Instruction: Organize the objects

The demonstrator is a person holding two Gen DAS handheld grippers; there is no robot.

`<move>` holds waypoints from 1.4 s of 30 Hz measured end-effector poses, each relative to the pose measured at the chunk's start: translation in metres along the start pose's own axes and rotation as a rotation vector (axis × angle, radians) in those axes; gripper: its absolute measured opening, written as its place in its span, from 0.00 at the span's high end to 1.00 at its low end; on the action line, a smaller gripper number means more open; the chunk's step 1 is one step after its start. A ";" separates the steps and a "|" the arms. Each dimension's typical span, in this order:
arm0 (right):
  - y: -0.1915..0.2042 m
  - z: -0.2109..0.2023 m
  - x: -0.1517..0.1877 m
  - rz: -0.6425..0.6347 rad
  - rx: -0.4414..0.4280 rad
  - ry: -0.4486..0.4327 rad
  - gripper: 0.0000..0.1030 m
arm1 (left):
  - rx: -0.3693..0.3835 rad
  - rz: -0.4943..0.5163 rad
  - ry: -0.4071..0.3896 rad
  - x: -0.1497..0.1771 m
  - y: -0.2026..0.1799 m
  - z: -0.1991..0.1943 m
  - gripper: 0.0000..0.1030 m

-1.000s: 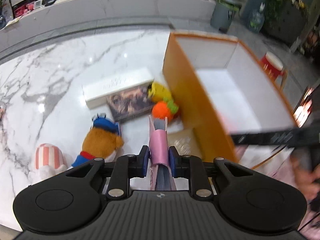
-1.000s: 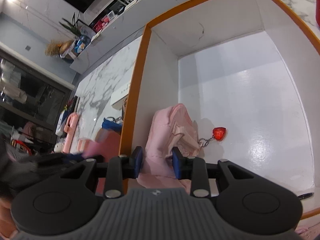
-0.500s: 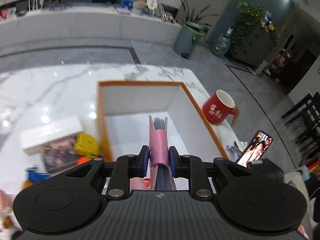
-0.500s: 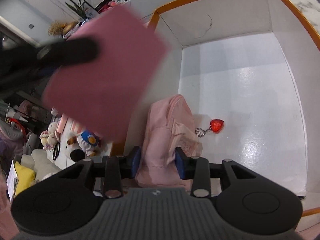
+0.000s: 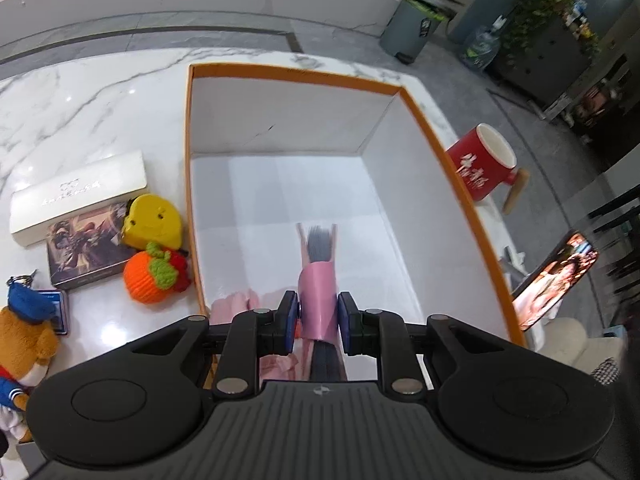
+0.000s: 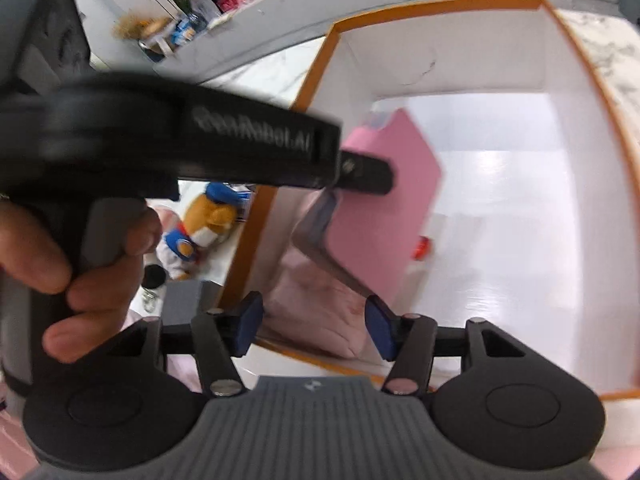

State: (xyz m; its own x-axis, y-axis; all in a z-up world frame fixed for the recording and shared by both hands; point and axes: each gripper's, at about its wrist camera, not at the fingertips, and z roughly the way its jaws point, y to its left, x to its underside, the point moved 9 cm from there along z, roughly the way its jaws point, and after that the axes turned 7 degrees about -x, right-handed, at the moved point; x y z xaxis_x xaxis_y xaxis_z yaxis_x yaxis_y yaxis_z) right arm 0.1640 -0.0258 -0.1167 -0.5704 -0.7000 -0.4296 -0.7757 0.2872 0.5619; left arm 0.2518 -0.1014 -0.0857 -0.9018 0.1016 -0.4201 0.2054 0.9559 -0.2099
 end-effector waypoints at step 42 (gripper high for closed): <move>-0.072 0.038 -0.028 0.126 0.334 0.163 0.41 | -0.033 0.016 -0.142 0.010 0.035 -0.068 0.68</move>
State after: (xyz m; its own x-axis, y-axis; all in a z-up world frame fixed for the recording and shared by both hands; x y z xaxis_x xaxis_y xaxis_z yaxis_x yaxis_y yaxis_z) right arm 0.2256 -0.0018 -0.1715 -0.6375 -0.7326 -0.2385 -0.7625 0.5558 0.3311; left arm 0.2237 -0.0483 -0.0375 -0.8348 0.0794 -0.5447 0.2048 0.9633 -0.1735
